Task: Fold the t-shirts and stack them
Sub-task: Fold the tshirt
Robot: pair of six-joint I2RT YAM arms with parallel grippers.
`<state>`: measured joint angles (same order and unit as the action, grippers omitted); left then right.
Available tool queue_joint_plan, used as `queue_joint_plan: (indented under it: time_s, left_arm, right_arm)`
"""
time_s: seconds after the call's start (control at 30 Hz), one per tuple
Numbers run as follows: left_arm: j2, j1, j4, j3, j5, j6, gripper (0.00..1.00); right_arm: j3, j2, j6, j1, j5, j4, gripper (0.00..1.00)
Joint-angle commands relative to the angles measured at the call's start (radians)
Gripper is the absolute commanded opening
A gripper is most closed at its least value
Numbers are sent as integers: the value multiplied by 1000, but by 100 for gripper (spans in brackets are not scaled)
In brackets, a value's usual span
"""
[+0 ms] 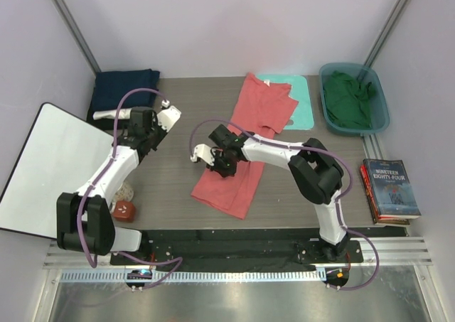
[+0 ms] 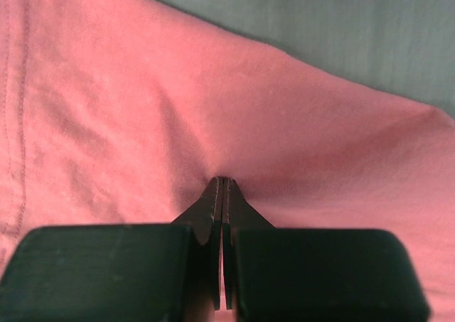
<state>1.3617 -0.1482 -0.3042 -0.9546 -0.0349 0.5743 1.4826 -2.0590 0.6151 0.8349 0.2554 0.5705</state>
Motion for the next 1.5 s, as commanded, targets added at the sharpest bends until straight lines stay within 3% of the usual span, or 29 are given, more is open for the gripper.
queue_joint_plan:
  time_s: [0.0, 0.13, 0.4, 0.43, 0.47, 0.67, 0.83, 1.17, 1.27, 1.47]
  left_arm:
    - [-52, 6, 8, 26, 99, 67, 0]
    - [-65, 6, -9, 57, 153, 124, 0]
    - [-50, 1, -49, 60, 254, 208, 0]
    - [-47, -1, -49, 59, 257, 211, 0]
    - [-39, -4, -47, 53, 260, 213, 0]
    - [-12, -8, -26, 37, 262, 191, 0]
    - [-6, -14, -24, 34, 262, 190, 0]
    - [30, -21, -15, -4, 214, 193, 0]
    - [34, -21, -16, -7, 204, 203, 0]
    - [56, -21, -13, -18, 193, 203, 0]
  right_arm:
    - [-151, 66, 21, 21, -44, 127, 1]
    - [-275, 163, 43, 24, -62, 138, 1]
    - [-363, 247, 94, 26, -85, 166, 1]
    - [-357, 252, 97, 26, -94, 160, 2]
    - [-348, 266, 95, 26, -114, 132, 11]
    - [-122, 229, -69, -86, -301, -70, 16]
    - [190, 50, -127, -221, -445, -176, 1]
    - [753, -421, 27, -352, -564, -212, 1]
    - [841, -507, 55, -365, -584, -234, 1]
    - [826, -555, 84, -367, -581, -314, 1]
